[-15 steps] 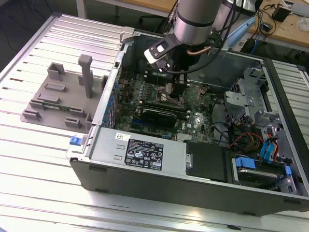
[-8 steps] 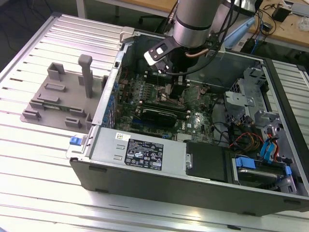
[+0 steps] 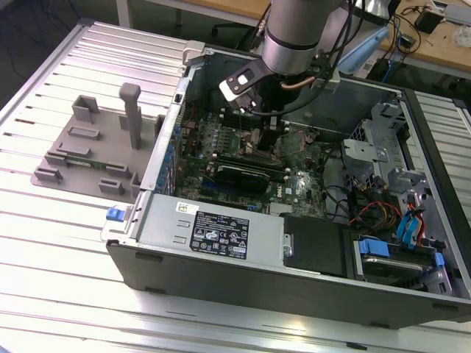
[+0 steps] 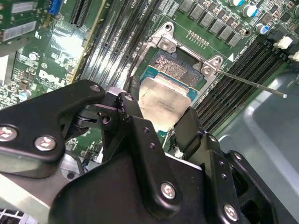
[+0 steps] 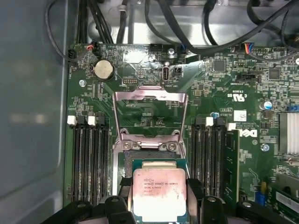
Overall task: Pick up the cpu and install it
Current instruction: 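Place the cpu into insertion slot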
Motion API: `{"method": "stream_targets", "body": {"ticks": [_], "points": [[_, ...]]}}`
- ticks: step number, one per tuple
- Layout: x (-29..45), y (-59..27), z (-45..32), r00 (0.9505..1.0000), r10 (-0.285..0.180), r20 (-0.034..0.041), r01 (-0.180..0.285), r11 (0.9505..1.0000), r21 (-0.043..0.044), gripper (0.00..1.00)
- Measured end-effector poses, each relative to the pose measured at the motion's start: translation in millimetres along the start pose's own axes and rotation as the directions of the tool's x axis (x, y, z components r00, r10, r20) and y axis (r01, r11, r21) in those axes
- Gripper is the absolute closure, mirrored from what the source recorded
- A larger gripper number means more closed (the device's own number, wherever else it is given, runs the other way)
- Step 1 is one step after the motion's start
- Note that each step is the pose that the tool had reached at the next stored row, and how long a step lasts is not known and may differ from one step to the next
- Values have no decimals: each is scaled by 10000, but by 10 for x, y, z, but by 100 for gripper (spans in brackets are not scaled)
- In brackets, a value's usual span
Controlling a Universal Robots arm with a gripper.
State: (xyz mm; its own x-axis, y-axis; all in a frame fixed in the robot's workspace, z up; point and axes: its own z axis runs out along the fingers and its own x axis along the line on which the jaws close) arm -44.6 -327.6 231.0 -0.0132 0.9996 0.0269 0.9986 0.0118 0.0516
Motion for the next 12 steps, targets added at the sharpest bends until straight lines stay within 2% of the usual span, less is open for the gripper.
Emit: {"method": "stream_targets", "body": {"ticks": [12], "points": [[27,-10,124,10000,2,1,-2,10000,0,45]]}}
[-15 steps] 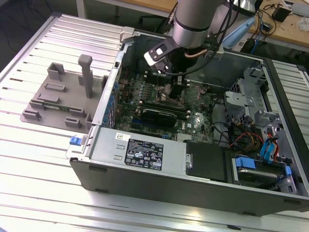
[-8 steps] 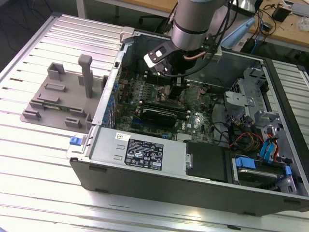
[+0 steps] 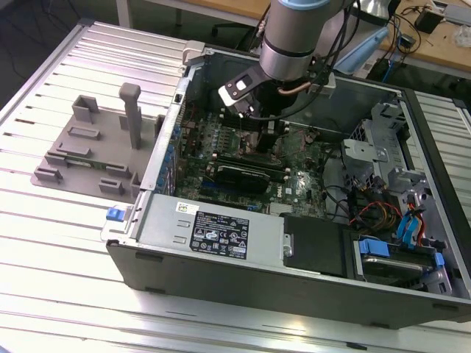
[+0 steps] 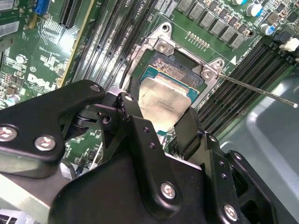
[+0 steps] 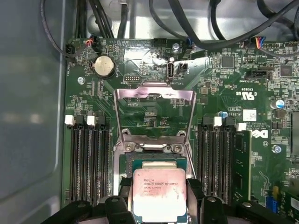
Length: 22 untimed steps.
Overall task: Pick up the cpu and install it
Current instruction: 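Place the cpu into insertion slot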
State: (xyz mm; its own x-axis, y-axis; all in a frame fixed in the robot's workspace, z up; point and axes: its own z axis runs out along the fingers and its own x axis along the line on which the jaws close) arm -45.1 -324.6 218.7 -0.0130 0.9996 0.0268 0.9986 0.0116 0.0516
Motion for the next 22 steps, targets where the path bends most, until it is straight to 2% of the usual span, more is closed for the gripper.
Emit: {"method": "stream_targets", "body": {"ticks": [17,22], "points": [[45,-38,140,10000,11,0,-11,10000,0,45],[44,-40,160,9997,225,14,-225,9997,-4,45]]}}
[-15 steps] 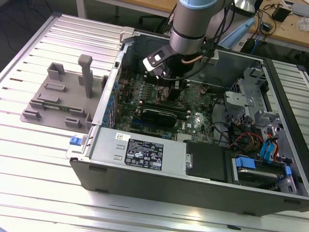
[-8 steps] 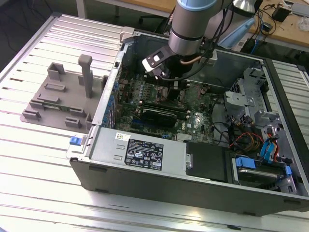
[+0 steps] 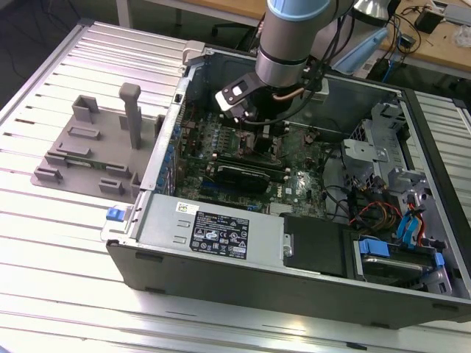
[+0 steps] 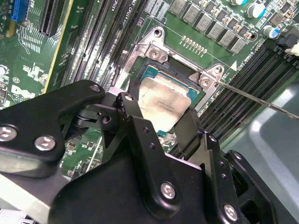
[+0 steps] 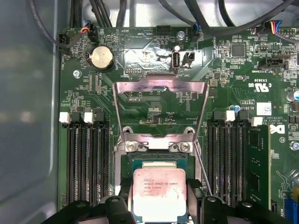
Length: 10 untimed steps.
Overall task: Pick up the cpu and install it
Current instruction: 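Place the cpu into insertion slot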
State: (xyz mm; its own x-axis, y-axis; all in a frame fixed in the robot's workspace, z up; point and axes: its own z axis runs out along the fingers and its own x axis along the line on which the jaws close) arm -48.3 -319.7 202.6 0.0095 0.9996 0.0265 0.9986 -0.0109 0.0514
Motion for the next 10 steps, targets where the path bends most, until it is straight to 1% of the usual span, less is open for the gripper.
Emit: {"method": "stream_targets", "body": {"ticks": [7,10], "points": [[1,0,11,10000,1,-5,-1,10000,-4,45],[16,-1,18,10000,2,-2,-2,10000,-2,45]]}}
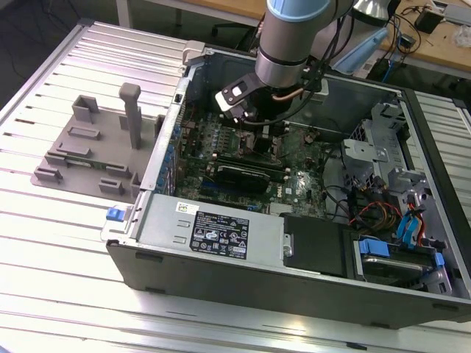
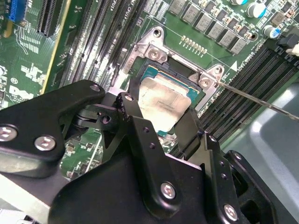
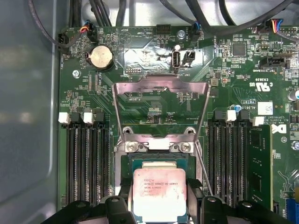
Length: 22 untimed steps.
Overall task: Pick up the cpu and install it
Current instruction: 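Place the cpu into insertion slot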
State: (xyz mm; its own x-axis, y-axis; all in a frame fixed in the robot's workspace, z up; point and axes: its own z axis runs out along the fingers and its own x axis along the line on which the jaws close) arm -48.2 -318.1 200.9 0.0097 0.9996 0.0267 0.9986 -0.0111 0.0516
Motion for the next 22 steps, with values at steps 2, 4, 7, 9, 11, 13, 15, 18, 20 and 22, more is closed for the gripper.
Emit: {"method": "stream_targets", "body": {"ticks": [2,4,7,9,11,13,15,18,20,22], "points": [[8,0,5,10000,0,0,0,10000,-1,45],[9,-1,18,10000,-1,-1,1,10000,0,45],[8,-2,32,10000,48,3,-48,10000,0,45],[8,-2,35,10000,71,6,-71,10000,1,45],[8,-2,38,10000,74,3,-74,10000,-1,45],[8,3,38,10000,74,3,-74,10000,-1,45],[8,5,39,10000,72,2,-72,10000,-3,45],[5,5,41,10000,73,2,-73,10000,-2,45],[3,5,53,10000,73,5,-73,10000,0,45],[3,4,55,10000,14,2,-14,10000,1,45]]}}
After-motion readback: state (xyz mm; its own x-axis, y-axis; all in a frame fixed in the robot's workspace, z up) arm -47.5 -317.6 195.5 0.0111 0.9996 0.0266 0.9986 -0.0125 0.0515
